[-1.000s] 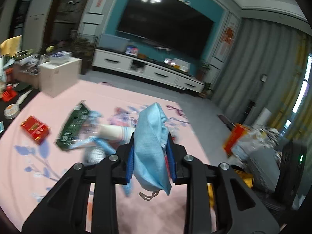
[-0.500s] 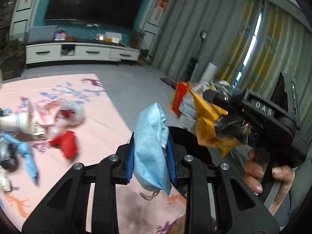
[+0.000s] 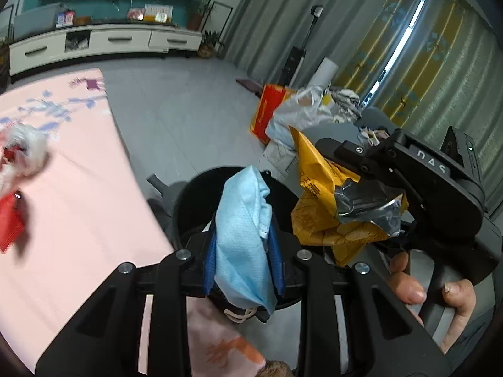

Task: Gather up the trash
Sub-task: 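Carry the chip bag and mask to the black bin and open both grippers, then return both grippers to the table above the foil bundle and red wrapper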

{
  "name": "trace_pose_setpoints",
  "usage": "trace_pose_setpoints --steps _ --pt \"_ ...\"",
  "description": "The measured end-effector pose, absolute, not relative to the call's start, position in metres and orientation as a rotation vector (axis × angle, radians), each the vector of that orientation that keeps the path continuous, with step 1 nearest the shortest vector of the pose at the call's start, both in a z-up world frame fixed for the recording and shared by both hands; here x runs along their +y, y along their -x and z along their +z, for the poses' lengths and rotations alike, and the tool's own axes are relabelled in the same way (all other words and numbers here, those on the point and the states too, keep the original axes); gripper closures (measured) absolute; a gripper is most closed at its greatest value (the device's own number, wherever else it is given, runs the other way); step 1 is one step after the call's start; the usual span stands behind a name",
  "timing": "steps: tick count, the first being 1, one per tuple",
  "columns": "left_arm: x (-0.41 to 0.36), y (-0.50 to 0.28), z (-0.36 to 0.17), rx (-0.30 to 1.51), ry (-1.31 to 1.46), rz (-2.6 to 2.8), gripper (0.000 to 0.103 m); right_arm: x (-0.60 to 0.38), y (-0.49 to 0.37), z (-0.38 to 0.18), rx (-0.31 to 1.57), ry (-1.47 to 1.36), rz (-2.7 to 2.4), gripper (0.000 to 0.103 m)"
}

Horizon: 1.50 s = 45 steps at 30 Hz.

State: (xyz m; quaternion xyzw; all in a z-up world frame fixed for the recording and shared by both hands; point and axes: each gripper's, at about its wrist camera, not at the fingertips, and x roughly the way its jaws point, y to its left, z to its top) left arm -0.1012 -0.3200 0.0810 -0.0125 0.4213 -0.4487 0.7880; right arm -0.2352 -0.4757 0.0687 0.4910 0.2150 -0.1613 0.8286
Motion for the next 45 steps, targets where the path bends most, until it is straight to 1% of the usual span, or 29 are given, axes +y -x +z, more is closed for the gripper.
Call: trace_pose_setpoints --steps 4,6,7,8,9,10,11,13,14,16,17,19,21,24,29,32,35,39,41,45 --pt "-0.338 0.100 0.068 0.955 0.015 -0.975 0.075 -0.483 0.236 0.057 0.479 -1.084 -0.346 0.048" --pt "-0.346 0.101 0.062 0.973 0.007 -0.993 0.074 -0.487 0.239 0.054 0.479 -1.096 -0.362 0.045" --pt "-0.349 0.101 0.060 0.981 -0.002 -0.993 0.068 -0.487 0.239 0.052 0.490 -1.090 -0.375 0.043" --pt "-0.353 0.101 0.058 0.988 -0.011 -0.990 0.064 -0.491 0.236 0.051 0.501 -1.084 -0.381 0.043" --pt "-0.355 0.101 0.057 0.995 -0.018 -0.984 0.054 -0.491 0.235 0.050 0.512 -1.081 -0.388 0.039" --pt "-0.356 0.101 0.056 1.002 -0.022 -0.977 0.048 -0.491 0.235 0.049 0.517 -1.088 -0.391 0.038" --pt "-0.356 0.099 0.055 1.011 -0.029 -0.971 0.045 -0.492 0.235 0.048 0.517 -1.096 -0.393 0.036" --pt "-0.357 0.100 0.057 1.014 -0.043 -0.966 0.034 -0.495 0.236 0.048 0.514 -1.105 -0.406 0.027" --pt "-0.356 0.100 0.058 1.008 -0.046 -0.960 0.031 -0.495 0.238 0.049 0.513 -1.100 -0.423 0.022" --pt "-0.347 0.100 0.062 0.994 -0.048 -0.936 0.021 -0.494 0.239 0.053 0.509 -1.074 -0.449 0.020" --pt "-0.344 0.100 0.065 0.988 -0.046 -0.924 0.020 -0.492 0.239 0.056 0.508 -1.058 -0.458 0.017" --pt "-0.338 0.101 0.069 0.976 -0.045 -0.913 0.012 -0.490 0.238 0.059 0.504 -1.040 -0.462 0.015" --pt "-0.331 0.102 0.075 0.958 -0.047 -0.903 0.011 -0.487 0.236 0.063 0.504 -1.024 -0.453 0.013" --pt "-0.318 0.102 0.086 0.921 -0.052 -0.871 0.004 -0.480 0.230 0.069 0.509 -0.980 -0.446 0.010" --pt "-0.282 0.100 0.108 0.852 -0.036 -0.812 0.003 -0.464 0.220 0.084 0.510 -0.853 -0.455 0.008" --pt "-0.244 0.100 0.126 0.751 -0.040 -0.718 0.003 -0.449 0.210 0.093 0.508 -0.760 -0.439 0.005" --pt "-0.212 0.095 0.133 0.698 -0.034 -0.586 0.003 -0.434 0.197 0.100 0.510 -0.690 -0.411 0.003" --pt "-0.147 0.086 0.129 0.606 0.099 -0.410 0.003 -0.406 0.176 0.103 0.518 -0.621 -0.329 0.004" --pt "-0.123 0.075 0.121 0.600 0.117 -0.351 0.003 -0.391 0.164 0.103 0.530 -0.601 -0.291 0.004" --pt "-0.069 0.041 0.098 0.679 0.231 -0.226 0.003 -0.356 0.148 0.102 0.526 -0.537 -0.210 0.004"
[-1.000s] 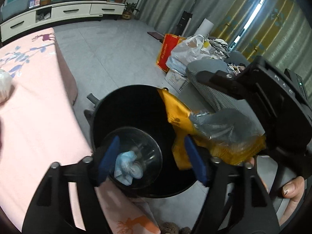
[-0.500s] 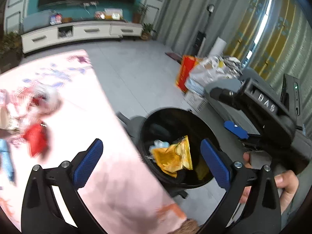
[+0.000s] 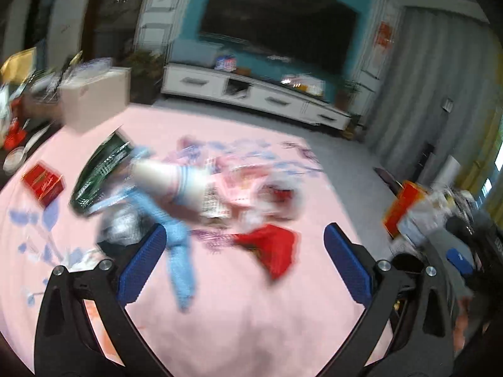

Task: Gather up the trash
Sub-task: 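Return both grippers to the table above the foil bundle and red wrapper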

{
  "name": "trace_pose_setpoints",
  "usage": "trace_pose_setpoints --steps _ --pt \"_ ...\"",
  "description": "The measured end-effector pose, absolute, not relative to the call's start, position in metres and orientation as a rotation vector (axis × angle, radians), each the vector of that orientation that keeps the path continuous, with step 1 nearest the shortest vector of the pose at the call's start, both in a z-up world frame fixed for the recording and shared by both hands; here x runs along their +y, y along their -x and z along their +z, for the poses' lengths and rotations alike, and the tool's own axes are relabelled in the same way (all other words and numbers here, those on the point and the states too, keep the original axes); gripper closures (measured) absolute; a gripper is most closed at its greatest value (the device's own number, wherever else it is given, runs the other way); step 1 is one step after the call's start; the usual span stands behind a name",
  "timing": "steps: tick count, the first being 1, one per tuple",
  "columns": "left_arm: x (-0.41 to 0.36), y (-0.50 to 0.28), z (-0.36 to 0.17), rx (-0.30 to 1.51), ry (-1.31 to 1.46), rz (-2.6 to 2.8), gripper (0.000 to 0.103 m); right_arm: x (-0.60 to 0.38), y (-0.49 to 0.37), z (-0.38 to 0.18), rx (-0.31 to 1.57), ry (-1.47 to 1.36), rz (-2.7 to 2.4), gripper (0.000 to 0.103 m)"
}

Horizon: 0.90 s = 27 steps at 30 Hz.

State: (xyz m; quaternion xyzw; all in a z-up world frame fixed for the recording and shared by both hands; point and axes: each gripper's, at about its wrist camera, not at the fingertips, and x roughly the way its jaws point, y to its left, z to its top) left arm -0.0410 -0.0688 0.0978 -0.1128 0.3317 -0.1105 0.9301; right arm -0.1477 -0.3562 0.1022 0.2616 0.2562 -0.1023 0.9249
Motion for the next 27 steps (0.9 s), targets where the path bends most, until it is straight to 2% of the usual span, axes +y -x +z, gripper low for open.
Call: trace_pose_setpoints --steps 4,9,14,19,27 --pt "-0.040 0.024 0.081 0.790 0.276 -0.181 0.003 -0.335 0.136 0.097 0.505 -0.457 -0.219 0.004" --pt "-0.022 0.022 0.082 0.786 0.253 -0.125 0.003 -0.318 0.126 0.083 0.545 -0.325 -0.227 0.004" --pt "-0.013 0.023 0.080 0.804 0.273 -0.129 0.003 -0.314 0.118 0.069 0.620 -0.316 -0.195 0.004" --pt "-0.008 0.022 0.078 0.823 0.290 -0.140 0.003 -0.299 0.113 0.061 0.596 -0.250 -0.217 0.004" --pt "-0.004 0.018 0.072 0.857 0.332 -0.150 0.003 -0.275 0.093 0.039 0.669 -0.167 -0.121 0.004"
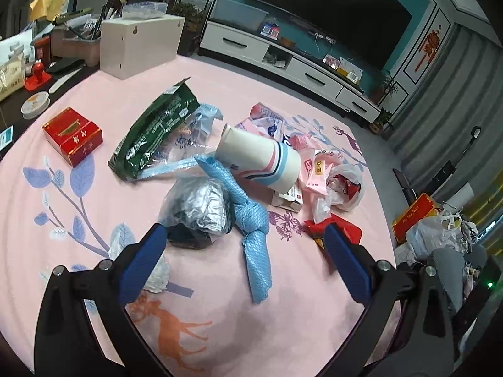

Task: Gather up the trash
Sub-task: 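Return both grippers to the table above the foil bundle and red wrapper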

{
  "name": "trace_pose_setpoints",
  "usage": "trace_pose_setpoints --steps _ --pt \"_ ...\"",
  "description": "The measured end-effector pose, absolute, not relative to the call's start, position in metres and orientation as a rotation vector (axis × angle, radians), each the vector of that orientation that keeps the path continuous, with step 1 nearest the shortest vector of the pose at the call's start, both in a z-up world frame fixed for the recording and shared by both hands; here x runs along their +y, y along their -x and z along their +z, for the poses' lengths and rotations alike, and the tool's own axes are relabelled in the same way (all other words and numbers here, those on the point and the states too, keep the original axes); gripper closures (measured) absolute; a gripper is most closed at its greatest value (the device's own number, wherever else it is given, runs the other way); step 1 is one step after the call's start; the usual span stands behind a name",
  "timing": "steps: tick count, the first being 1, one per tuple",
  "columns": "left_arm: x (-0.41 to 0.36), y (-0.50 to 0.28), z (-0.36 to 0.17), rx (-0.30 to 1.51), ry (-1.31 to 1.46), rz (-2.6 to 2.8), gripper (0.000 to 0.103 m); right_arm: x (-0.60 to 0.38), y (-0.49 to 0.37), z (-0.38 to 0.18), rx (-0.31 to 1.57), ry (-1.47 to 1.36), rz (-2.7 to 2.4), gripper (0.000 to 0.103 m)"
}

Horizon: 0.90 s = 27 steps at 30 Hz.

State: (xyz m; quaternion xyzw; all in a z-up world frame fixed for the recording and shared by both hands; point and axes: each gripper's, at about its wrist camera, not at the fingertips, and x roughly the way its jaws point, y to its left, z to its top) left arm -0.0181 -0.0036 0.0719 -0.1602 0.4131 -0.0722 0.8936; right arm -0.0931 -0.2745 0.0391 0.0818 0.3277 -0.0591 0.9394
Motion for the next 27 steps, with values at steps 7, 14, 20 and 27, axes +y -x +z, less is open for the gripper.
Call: trace_pose_setpoints --steps 7,14,20,27 --pt "0.004 0.019 0.070 0.857 0.334 -0.120 0.003 -0.256 0.088 0.019 0.722 -0.024 -0.100 0.004" --pt "0.005 0.014 0.065 0.892 0.375 -0.139 0.003 -0.263 0.085 0.015 0.730 -0.041 -0.125 0.004" --pt "0.000 0.014 0.062 0.900 0.365 -0.141 0.003 -0.259 0.080 0.010 0.750 -0.028 -0.135 0.004" --pt "-0.002 0.012 0.056 0.927 0.370 -0.142 0.003 -0.257 0.073 0.006 0.781 -0.037 -0.123 0.004"
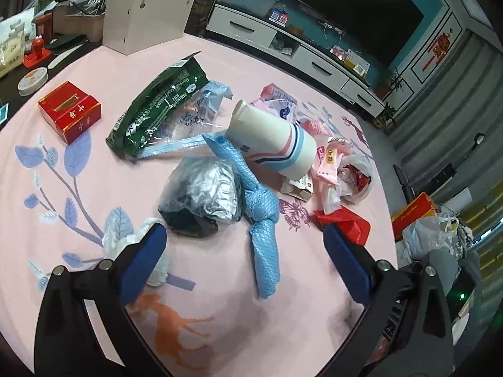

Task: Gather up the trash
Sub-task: 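Return both grippers to the table above the foil bundle and red wrapper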

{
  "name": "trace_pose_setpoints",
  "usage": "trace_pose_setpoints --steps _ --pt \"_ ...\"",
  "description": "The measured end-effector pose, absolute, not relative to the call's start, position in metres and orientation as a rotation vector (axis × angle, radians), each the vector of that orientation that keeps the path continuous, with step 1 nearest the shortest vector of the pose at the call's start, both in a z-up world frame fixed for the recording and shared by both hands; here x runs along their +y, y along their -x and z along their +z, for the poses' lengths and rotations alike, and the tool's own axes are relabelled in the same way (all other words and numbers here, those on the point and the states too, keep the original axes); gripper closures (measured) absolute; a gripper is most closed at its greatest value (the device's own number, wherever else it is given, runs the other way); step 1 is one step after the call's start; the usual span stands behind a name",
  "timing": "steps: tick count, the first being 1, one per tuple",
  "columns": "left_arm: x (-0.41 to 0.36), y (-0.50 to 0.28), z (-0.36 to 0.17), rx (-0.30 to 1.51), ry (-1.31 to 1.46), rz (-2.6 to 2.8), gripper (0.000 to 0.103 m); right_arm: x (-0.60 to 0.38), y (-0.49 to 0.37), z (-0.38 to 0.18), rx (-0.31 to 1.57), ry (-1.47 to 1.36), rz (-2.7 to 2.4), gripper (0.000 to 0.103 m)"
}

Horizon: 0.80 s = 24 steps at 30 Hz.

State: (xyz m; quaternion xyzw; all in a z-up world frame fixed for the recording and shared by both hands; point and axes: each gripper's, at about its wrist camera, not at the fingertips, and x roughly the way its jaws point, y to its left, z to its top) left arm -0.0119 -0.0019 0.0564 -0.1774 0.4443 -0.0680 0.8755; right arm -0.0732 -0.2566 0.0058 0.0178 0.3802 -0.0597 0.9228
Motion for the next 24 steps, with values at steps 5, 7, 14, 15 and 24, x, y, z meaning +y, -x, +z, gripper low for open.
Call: trace_pose_setpoints --steps 5,7,14,15,24 --pt "0.003 0.011 0.055 0.928 0.373 -0.128 0.003 -0.257 0.068 0.001 0.821 -0.036 -0.135 0.004" --pt "0.006 0.012 0.054 0.931 0.382 -0.132 0.004 -0.259 0.067 0.000 0.829 -0.049 -0.131 0.004" --pt "0.011 0.014 0.054 0.934 0.370 -0.131 0.004 -0.259 0.064 -0.004 0.854 -0.053 -0.140 0.004" --pt "0.012 0.015 0.055 0.932 0.373 -0.130 0.004 -0.259 0.064 -0.005 0.857 -0.049 -0.141 0.004" --pt "0.020 0.013 0.052 0.940 0.417 -0.140 0.010 -0.257 0.066 -0.003 0.838 -0.038 -0.144 0.004"
